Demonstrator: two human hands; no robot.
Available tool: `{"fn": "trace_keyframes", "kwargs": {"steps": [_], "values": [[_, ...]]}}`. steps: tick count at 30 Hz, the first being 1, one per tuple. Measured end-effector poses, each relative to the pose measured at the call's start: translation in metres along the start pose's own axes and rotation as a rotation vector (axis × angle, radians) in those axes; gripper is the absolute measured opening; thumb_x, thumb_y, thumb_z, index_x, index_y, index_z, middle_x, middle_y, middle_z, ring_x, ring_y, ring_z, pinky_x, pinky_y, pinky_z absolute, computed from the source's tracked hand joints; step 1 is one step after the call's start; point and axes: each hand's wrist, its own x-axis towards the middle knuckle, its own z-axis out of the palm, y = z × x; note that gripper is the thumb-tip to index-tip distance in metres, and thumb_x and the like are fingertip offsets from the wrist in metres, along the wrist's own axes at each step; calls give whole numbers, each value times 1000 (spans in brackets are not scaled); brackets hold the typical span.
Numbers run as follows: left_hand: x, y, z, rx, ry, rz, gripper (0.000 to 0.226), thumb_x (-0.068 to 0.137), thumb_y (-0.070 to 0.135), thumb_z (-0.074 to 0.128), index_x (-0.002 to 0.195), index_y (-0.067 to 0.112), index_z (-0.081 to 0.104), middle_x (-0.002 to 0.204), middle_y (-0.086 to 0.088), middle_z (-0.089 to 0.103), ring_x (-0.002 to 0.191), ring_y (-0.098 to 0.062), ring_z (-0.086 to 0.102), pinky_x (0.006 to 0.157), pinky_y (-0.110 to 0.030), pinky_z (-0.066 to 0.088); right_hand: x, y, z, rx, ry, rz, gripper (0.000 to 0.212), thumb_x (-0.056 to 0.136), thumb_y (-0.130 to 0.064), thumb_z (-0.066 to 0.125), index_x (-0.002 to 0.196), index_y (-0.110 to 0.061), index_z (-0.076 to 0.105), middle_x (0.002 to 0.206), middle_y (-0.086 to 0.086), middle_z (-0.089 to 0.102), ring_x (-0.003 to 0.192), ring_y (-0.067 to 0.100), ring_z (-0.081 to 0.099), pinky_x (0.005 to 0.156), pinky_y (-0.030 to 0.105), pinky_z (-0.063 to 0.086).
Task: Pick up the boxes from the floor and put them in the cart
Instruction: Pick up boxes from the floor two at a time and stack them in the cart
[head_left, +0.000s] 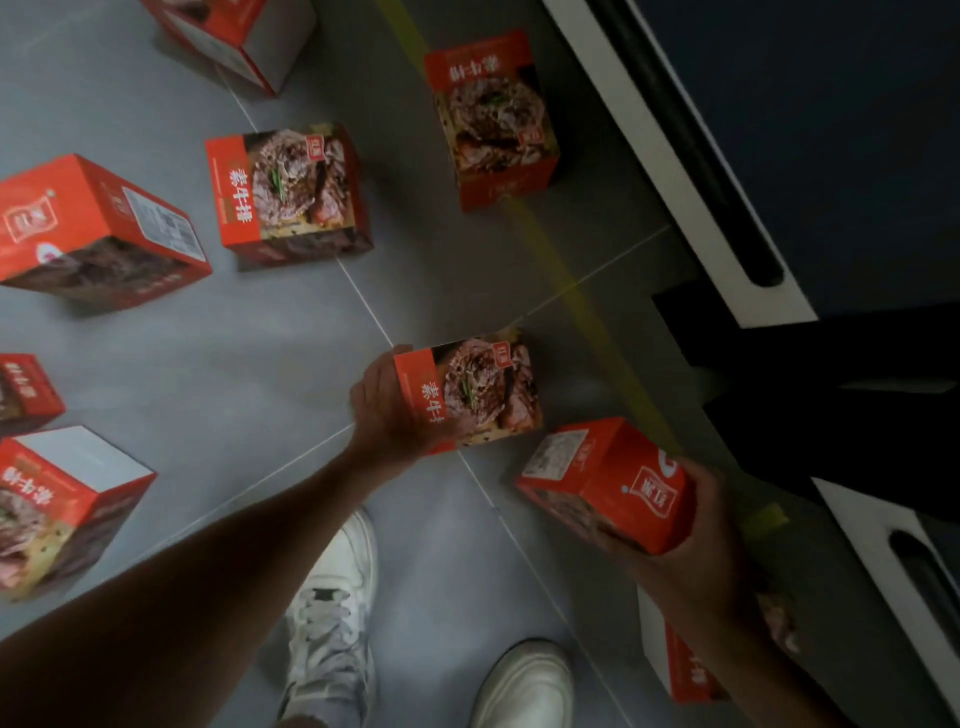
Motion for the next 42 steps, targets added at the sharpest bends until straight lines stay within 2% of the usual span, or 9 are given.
{"fn": "trace_keyframes", "kwargs": {"steps": [5,8,15,20,23,26,30,35,42], "values": [[-38,10,3,-374,28,3,90,56,42,91,125,56,36,123,5,61,108,-18,65,84,-48,59,-9,-2,-8,1,63,4,108,43,-28,98,136,-16,44,129,6,55,106,22,58,73,20,44],[-47,24,-1,-389,73,-17,91,49,49,90,125,49,39,123,4,56,114,-23,58,88,-51,57,-14,-16,-21,0,55,35,109,47,-12,99,140,-11,43,133,10,53,110,23,55,74,24,43],[-88,65,-59,-271,53,10,96,58,43,94,135,46,37,120,2,38,114,-15,50,93,-29,50,-51,-59,-69,-12,52,2,109,45,-22,100,135,-35,40,127,-8,47,99,2,54,71,20,43],[-134,108,-153,-227,92,131,88,60,38,93,132,40,41,123,7,48,110,-7,54,91,-18,44,-90,-126,-98,45,41,-63,105,44,-13,102,128,-36,44,121,-13,46,102,-1,54,77,23,46],[-165,140,-223,-171,129,211,91,59,36,93,135,39,43,122,10,49,110,-4,53,93,-19,44,-119,-187,-124,84,49,-124,95,47,-6,101,123,-27,49,110,-23,46,99,-15,53,73,11,46],[-205,183,-294,-114,190,268,92,59,34,94,134,40,43,120,13,47,110,-3,52,91,-21,46,-154,-246,-160,98,66,-214,91,50,-7,99,124,-27,50,115,-22,49,103,-10,55,81,2,41],[-261,250,-384,-47,254,328,89,59,34,94,133,41,44,117,16,45,109,-6,53,87,-30,51,-201,-323,-213,68,74,-346,90,53,-26,98,126,-37,46,120,-27,47,110,4,56,89,20,47],[-331,333,-480,16,333,391,91,59,38,92,134,45,41,118,15,44,110,-15,58,87,-43,56,-255,-418,-282,-5,116,-504,87,58,-21,93,130,-29,44,125,-12,44,115,7,52,92,20,45],[-428,434,-580,7,439,526,92,58,35,94,134,42,43,120,11,47,107,-18,62,83,-40,57,-324,-512,-382,-23,192,-683,88,60,-35,93,132,-23,45,130,-10,43,122,10,49,104,32,46]]}}
